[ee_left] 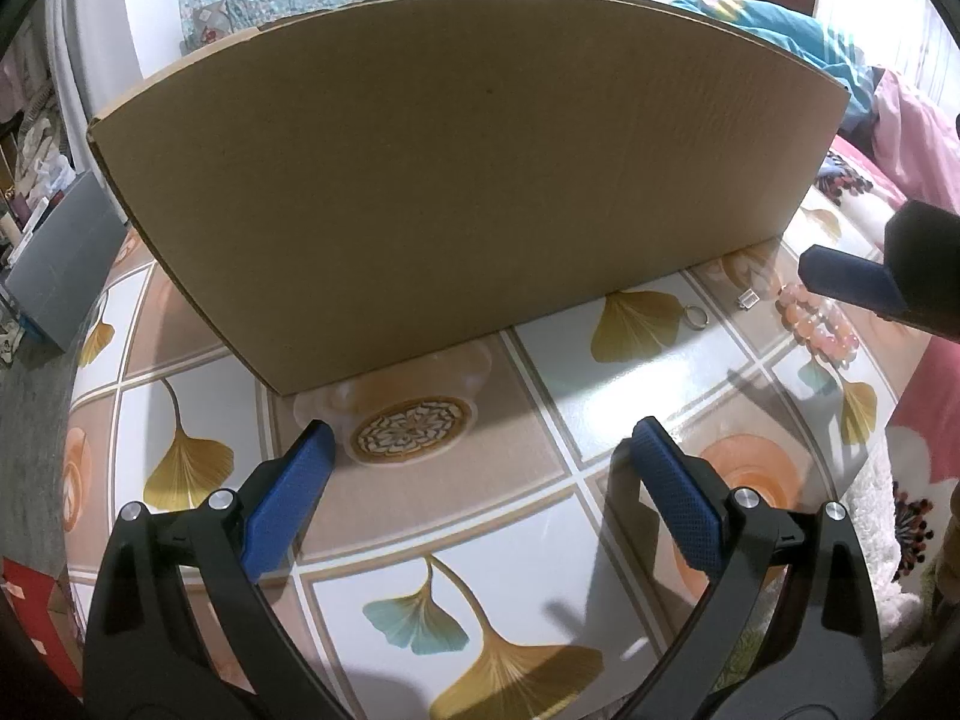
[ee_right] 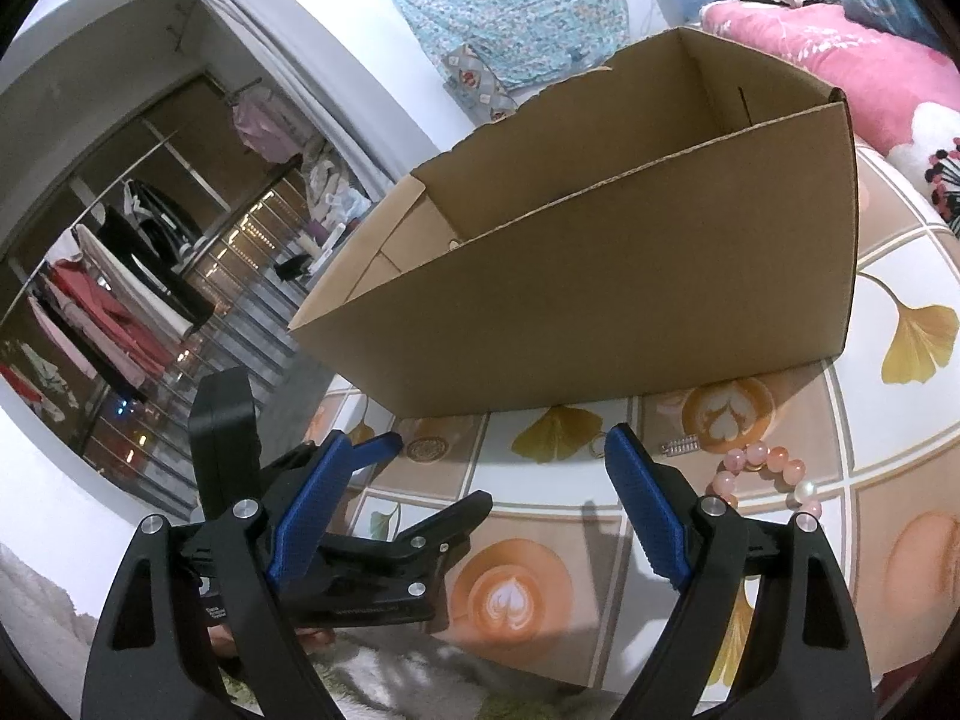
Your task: Organize jewelry
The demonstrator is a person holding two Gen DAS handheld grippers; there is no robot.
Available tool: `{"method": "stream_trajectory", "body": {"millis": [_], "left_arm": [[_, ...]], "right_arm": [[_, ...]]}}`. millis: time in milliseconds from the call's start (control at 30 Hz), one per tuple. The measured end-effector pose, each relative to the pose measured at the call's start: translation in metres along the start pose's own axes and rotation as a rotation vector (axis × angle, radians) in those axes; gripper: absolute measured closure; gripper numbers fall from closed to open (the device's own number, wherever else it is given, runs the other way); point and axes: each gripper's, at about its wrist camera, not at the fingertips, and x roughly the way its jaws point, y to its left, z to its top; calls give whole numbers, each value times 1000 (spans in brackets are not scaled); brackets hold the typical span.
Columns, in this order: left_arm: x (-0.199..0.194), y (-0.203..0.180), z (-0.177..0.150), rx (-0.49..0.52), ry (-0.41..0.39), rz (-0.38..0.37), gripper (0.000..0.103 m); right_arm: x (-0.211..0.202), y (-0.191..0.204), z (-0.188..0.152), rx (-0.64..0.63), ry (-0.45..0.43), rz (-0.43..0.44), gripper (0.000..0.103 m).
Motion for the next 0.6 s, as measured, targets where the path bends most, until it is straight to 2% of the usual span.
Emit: {"method": "stream_trajectory", "body": {"millis": [600], "left_arm": [[0,0,0,1,-1,0,7]], "right_arm": [[1,1,-1,3,0,2,19]]}}
